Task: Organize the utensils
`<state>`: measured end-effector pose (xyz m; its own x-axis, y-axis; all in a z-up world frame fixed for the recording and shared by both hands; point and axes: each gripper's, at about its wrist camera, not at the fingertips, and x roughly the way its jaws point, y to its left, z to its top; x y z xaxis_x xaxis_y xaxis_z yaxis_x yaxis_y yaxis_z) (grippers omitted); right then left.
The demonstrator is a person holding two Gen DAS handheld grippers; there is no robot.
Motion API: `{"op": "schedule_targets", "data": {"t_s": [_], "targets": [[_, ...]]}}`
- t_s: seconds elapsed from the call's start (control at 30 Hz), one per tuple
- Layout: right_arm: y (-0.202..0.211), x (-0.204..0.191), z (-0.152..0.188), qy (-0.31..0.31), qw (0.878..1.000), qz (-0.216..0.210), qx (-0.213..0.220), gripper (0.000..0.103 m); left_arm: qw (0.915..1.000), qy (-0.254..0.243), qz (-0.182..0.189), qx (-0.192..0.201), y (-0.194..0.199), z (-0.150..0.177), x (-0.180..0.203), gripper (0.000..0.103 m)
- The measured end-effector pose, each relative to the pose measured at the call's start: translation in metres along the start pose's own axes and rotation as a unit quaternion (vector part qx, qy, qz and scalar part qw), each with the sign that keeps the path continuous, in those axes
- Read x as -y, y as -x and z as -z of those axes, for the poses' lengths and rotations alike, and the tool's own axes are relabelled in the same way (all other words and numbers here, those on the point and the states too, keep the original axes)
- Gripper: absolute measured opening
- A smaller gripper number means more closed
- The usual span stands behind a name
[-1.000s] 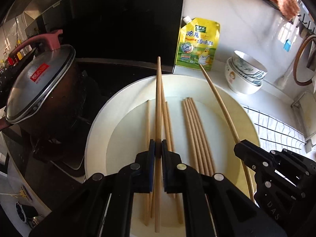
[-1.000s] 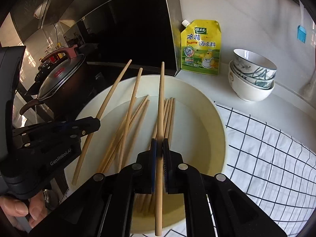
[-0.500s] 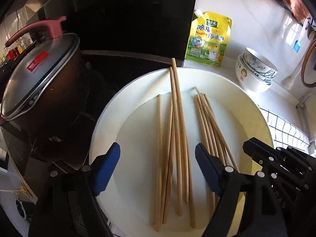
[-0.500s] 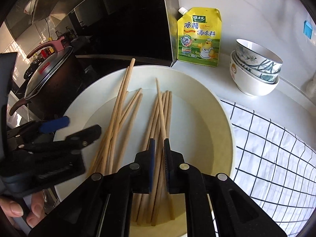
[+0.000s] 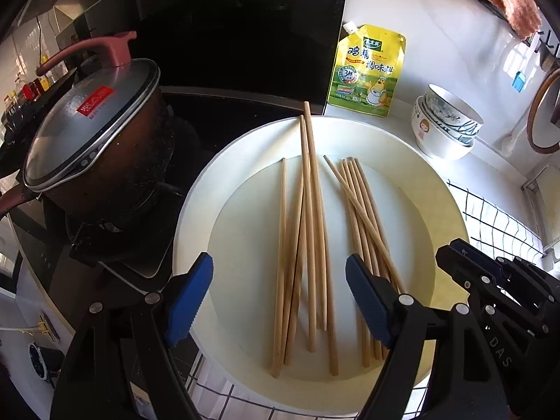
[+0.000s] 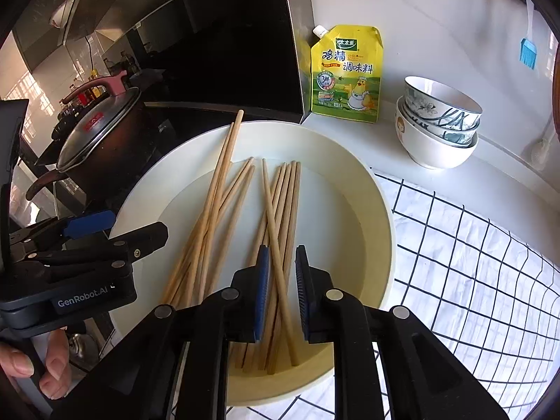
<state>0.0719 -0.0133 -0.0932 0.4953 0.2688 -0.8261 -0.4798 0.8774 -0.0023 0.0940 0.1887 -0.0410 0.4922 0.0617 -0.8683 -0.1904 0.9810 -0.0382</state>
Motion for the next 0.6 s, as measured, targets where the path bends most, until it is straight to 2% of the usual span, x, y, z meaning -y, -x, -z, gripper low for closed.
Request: {"op": "schedule_targets", "data": {"t_s": [0.6], "targets": [[0.031, -0.007, 0.009, 0.002, 1.000, 0.011, 0.020, 0.024, 0.9997, 0.000, -0.001, 0.023, 0.037, 0.012, 0.005, 0.077]]}}
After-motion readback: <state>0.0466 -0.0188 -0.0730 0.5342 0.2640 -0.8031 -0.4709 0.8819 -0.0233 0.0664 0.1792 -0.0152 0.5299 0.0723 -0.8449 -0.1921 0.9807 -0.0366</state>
